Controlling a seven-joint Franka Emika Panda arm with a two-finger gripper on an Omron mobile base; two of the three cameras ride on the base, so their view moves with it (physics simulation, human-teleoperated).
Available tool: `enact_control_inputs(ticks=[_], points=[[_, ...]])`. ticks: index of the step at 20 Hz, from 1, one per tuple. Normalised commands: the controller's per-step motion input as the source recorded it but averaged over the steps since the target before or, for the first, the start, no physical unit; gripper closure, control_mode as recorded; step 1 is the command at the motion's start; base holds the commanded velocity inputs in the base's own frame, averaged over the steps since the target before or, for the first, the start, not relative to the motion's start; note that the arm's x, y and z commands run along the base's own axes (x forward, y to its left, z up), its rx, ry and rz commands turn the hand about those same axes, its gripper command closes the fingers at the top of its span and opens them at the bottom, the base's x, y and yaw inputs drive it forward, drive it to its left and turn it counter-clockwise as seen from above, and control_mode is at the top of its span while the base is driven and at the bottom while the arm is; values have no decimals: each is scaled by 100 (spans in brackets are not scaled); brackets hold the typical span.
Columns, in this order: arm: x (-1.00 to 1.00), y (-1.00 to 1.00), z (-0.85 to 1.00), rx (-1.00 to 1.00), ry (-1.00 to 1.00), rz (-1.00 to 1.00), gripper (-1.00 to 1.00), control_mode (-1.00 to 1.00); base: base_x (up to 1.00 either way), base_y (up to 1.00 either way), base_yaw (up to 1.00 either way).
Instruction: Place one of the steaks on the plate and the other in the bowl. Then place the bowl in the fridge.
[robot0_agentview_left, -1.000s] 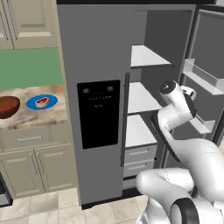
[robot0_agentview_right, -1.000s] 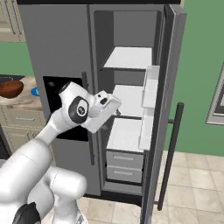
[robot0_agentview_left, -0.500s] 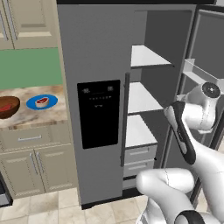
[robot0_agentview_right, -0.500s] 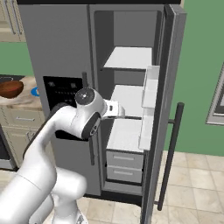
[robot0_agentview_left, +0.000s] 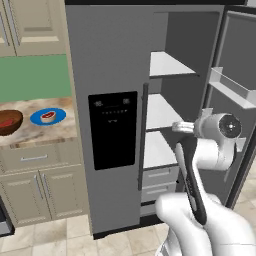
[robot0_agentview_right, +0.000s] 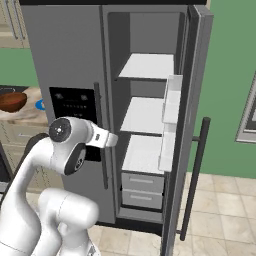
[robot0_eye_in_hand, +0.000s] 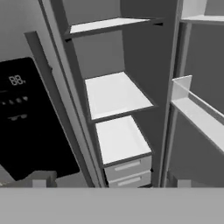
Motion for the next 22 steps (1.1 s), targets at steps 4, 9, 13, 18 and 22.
enact_control_inputs(ticks=[4,9,13,18,22], points=[[19,33,29,-17,37,-6,-100,-100,0,0,0],[-8,11,5,12,28,13,-100,-100,0,0,0],[3,5,-8,4,0,6,-100,-100,0,0,0],[53,40,-2,-1,-3,-4,-100,-100,0,0,0],[56,47,-9,0,-2,-7,-100,-100,0,0,0]])
